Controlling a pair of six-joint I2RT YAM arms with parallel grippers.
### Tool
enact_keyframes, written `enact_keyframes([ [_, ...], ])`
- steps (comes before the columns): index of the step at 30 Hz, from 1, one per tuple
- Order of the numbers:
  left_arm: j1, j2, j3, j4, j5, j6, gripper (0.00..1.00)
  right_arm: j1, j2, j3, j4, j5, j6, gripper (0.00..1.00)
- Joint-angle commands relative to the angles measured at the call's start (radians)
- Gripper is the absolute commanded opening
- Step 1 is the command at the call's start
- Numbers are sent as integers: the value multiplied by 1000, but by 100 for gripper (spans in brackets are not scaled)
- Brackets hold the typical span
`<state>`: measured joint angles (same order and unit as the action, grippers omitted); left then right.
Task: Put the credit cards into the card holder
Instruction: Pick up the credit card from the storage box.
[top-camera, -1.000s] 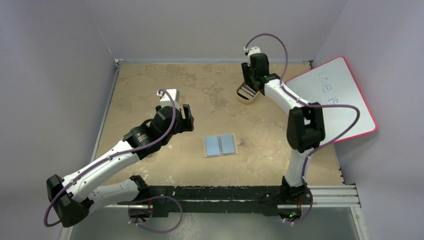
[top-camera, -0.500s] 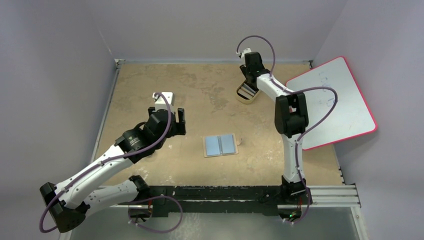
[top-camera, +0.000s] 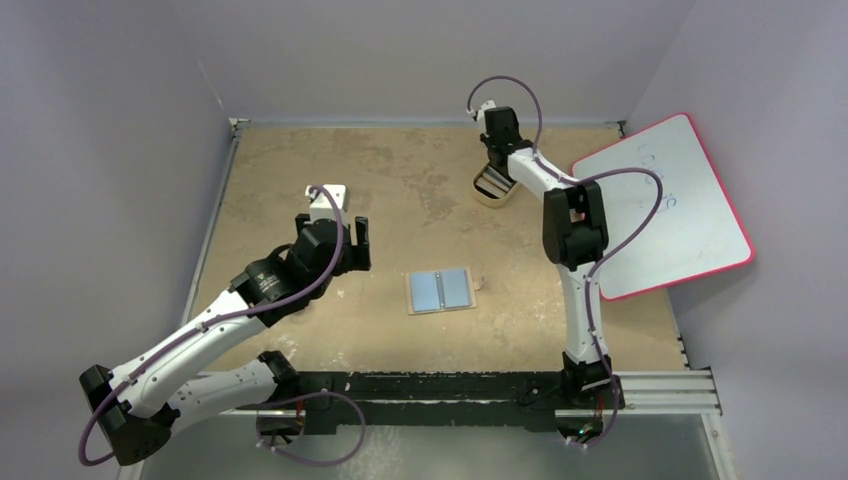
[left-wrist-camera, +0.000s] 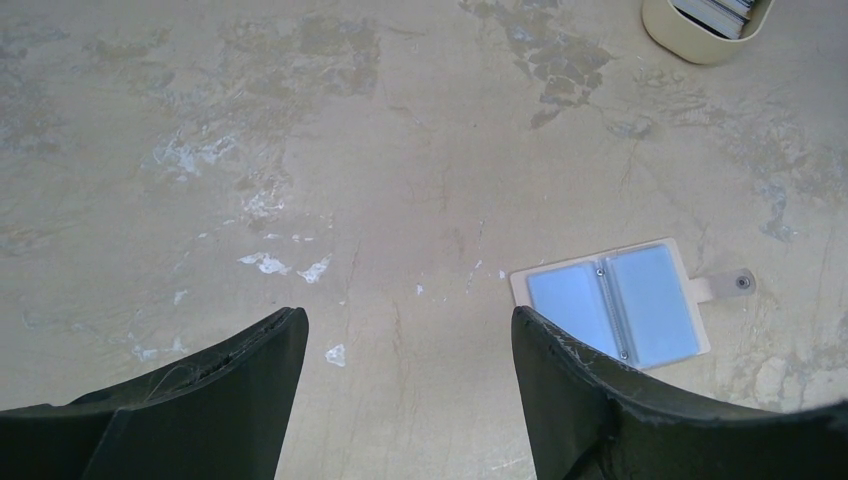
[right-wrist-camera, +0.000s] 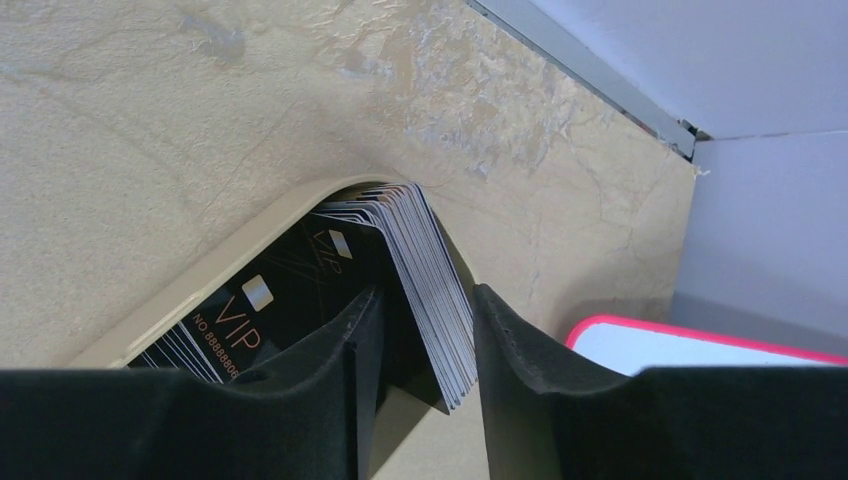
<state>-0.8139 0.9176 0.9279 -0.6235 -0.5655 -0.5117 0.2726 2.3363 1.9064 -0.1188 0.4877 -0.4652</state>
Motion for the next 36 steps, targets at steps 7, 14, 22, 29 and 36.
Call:
enact_keyframes([
  [7, 2, -3, 41, 5, -34, 15, 74, -6, -33, 41, 48, 23, -60, 22],
  [14, 3, -7, 40, 3, -39, 12, 74, -6, -59, 28, 36, 11, -70, 3],
  [22, 4, -6, 28, 5, -17, -6, 74, -4, -121, 48, -88, -63, 26, 0],
  [29, 4, -9, 18, 29, 8, -43, 74, -3, -233, -17, -154, -82, 124, 0],
  [36, 4, -6, -7, 77, 93, -124, 74, -3, -343, -37, -283, -192, 373, 0],
])
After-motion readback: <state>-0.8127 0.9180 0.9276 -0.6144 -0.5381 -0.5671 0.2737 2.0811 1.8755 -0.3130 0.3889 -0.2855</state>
